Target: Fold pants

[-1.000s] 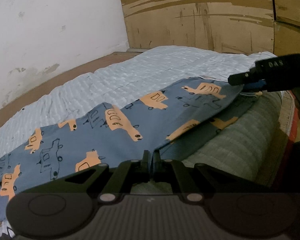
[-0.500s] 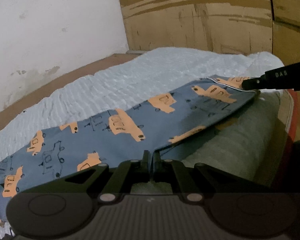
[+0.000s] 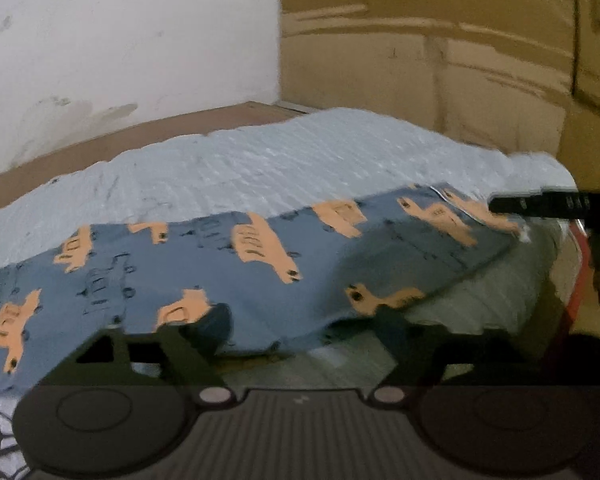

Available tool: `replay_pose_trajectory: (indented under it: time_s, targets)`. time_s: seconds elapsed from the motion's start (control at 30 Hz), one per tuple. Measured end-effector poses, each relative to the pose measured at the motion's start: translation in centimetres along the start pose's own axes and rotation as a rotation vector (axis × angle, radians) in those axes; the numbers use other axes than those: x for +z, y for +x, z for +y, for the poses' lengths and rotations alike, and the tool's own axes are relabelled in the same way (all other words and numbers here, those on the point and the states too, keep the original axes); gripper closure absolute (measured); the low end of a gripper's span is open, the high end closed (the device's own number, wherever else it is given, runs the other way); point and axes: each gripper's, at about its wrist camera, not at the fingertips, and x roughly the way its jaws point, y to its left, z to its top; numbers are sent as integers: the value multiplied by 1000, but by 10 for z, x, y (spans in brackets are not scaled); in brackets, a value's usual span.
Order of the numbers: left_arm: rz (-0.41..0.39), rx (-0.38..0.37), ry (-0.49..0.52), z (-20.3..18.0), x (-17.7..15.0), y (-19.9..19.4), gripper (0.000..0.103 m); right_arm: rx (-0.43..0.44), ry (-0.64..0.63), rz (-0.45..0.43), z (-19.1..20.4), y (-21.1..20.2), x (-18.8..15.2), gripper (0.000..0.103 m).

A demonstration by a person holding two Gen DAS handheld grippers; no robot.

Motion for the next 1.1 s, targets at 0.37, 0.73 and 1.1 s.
replay_pose_trajectory:
  time_s: [0.37,0.73,1.1]
  targets:
    - [53,263,-234,58,-10,14,1,207,41,162,-19,54,12,17]
    - [67,279,-225,55,-9,15,1,298,273,173,-42,57,14,87]
    - [64,290,-226,61,-6,11,1,187,193,107,-41,46,31,92]
